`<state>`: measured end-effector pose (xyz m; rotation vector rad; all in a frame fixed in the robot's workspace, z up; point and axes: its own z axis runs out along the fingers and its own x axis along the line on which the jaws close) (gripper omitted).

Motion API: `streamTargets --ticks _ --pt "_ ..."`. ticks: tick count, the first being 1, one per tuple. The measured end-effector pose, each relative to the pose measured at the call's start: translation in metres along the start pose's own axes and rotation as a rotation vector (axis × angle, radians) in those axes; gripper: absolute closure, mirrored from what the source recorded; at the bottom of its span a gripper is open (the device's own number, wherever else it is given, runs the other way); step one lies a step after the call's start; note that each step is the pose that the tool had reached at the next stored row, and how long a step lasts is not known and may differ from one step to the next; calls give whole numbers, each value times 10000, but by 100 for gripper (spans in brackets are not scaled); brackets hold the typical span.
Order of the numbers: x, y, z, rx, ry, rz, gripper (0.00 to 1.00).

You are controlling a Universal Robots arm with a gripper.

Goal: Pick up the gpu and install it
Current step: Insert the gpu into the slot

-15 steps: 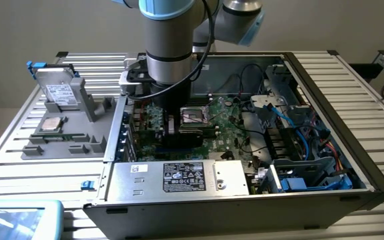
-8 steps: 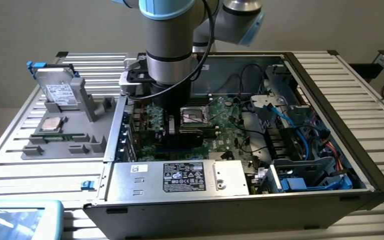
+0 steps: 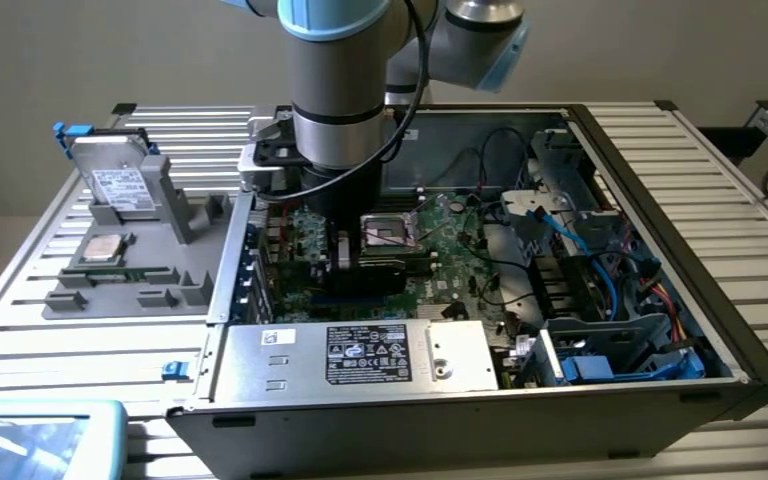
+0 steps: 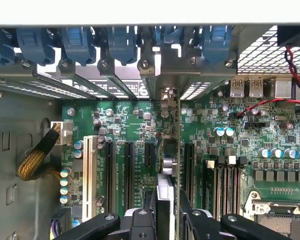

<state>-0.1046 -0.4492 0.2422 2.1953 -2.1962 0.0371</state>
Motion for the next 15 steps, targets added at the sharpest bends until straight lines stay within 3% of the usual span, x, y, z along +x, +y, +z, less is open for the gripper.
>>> streamTargets --ticks 15 --pt "11 1 3 4 -15 -161 72"
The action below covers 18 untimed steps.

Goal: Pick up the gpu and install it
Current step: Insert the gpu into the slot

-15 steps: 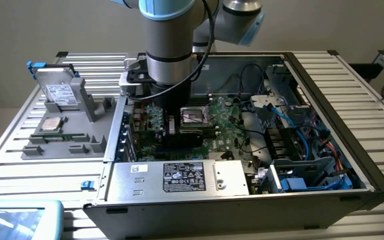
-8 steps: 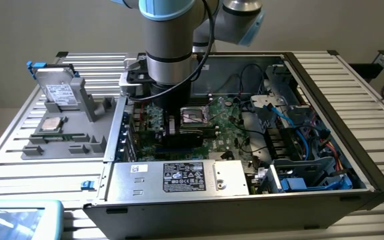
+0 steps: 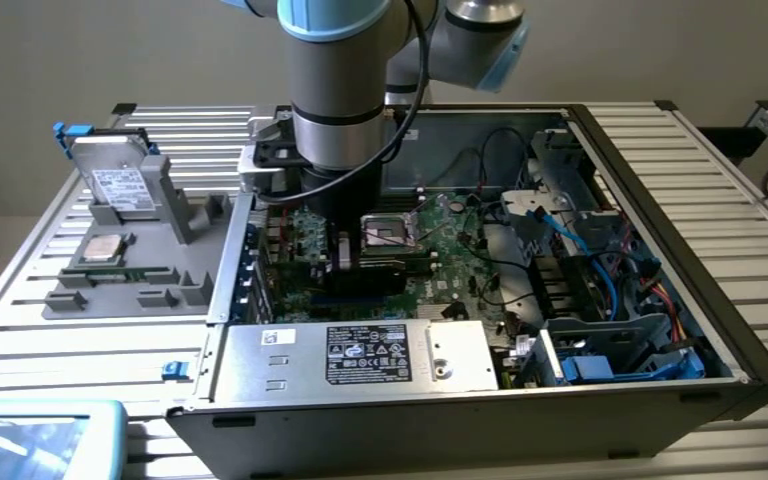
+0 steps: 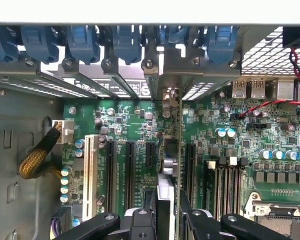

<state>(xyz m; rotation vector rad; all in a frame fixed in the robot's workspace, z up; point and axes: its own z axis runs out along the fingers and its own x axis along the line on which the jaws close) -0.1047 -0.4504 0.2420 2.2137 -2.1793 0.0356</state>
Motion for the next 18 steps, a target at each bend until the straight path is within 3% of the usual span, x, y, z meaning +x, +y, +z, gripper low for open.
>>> streamTargets --ticks 18 --pt "17 0 4 2 -41 -57 72"
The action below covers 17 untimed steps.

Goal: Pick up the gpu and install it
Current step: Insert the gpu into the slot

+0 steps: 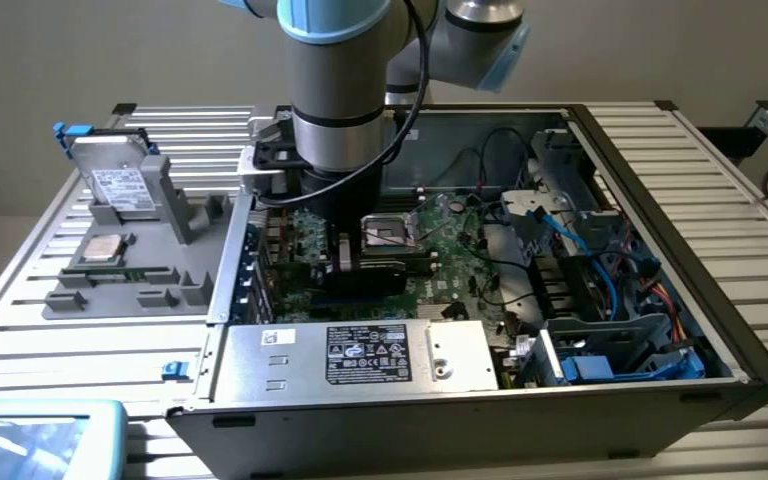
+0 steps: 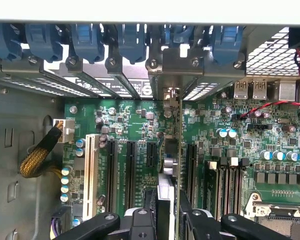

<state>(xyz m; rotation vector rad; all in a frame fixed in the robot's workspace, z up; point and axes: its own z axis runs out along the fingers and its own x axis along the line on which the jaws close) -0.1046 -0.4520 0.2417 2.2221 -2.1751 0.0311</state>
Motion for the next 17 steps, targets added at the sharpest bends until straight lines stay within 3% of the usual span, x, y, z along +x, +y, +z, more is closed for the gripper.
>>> streamTargets --ticks 17 --pt "-1 2 18 0 2 0 72"
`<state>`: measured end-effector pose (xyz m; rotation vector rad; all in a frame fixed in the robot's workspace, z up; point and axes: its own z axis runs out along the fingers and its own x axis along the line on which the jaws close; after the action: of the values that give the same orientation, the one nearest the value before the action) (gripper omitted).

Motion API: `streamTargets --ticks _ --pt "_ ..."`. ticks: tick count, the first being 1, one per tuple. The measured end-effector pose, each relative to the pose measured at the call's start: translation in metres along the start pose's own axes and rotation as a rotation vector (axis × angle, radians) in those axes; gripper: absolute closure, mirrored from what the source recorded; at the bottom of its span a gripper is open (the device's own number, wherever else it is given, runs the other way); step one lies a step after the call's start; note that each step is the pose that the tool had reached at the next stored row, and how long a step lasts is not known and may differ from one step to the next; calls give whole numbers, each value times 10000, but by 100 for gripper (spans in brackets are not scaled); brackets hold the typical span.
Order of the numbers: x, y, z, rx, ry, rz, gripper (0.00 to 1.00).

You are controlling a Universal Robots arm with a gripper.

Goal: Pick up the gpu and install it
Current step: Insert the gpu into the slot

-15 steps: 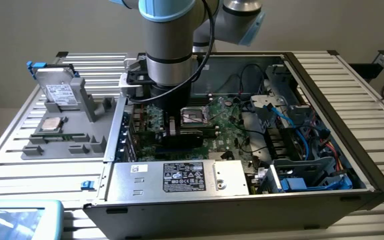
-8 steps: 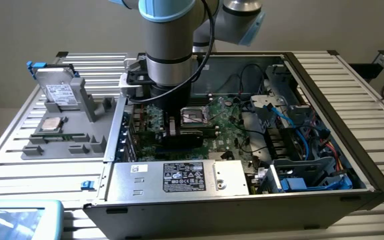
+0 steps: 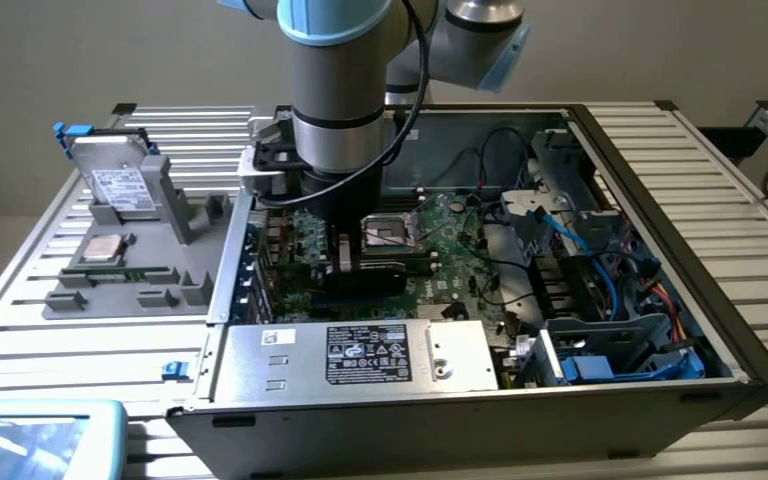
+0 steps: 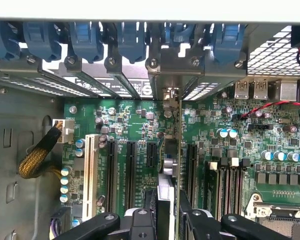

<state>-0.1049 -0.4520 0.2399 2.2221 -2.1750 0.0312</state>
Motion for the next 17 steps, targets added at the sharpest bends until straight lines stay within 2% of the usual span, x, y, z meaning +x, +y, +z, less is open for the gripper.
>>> streamTargets --ticks 17 --pt "-1 2 19 0 0 0 72"
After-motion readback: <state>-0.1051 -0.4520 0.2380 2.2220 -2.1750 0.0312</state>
